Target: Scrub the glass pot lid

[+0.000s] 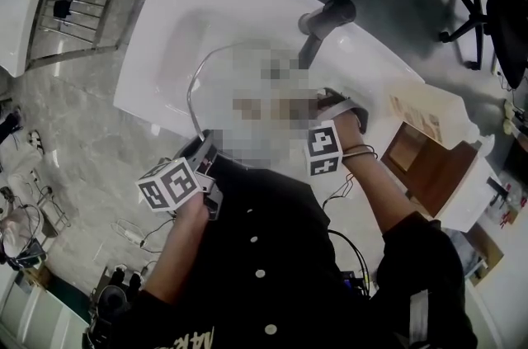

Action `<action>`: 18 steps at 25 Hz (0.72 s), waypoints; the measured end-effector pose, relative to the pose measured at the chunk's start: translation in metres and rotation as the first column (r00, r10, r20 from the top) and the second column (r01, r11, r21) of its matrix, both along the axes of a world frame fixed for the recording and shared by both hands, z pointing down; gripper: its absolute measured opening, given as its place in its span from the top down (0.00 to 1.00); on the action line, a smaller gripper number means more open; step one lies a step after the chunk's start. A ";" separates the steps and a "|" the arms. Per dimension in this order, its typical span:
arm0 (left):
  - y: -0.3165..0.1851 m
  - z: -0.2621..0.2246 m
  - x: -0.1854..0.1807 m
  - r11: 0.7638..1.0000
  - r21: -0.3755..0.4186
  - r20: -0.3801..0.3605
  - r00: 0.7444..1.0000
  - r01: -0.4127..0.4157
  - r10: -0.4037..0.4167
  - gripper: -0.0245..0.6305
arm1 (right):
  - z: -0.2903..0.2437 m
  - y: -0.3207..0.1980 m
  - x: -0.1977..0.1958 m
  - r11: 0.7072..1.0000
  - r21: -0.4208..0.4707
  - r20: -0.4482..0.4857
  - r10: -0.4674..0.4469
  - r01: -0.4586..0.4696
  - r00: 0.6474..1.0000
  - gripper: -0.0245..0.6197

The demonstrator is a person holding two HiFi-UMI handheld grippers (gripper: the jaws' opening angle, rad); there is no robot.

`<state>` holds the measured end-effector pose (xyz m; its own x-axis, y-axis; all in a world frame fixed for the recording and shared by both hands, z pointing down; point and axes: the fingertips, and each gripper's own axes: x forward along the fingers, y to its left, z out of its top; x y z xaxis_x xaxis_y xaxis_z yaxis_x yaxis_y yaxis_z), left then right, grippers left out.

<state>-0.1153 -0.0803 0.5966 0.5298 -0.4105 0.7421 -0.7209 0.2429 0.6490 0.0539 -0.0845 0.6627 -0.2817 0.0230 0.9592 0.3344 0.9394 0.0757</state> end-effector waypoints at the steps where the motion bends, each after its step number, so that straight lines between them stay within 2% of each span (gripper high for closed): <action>1: 0.000 0.000 0.000 1.000 0.000 -0.002 1.000 0.001 -0.001 0.77 | -0.001 0.003 0.003 1.000 -0.009 -0.011 -0.009 0.009 1.000 0.76; 13: 0.000 0.000 0.002 1.000 0.006 -0.010 1.000 -0.002 0.002 0.77 | -0.006 0.016 0.015 0.996 -0.025 -0.062 -0.087 0.086 0.994 0.76; 16: 0.000 -0.001 0.001 1.000 0.014 -0.013 1.000 0.002 -0.001 0.77 | -0.011 0.007 0.006 0.997 0.026 -0.030 -0.070 0.071 0.997 0.76; 18: 0.000 -0.001 0.000 1.000 0.021 -0.010 1.000 -0.002 0.002 0.77 | -0.018 -0.006 -0.013 0.998 0.064 0.042 -0.024 0.021 0.999 0.76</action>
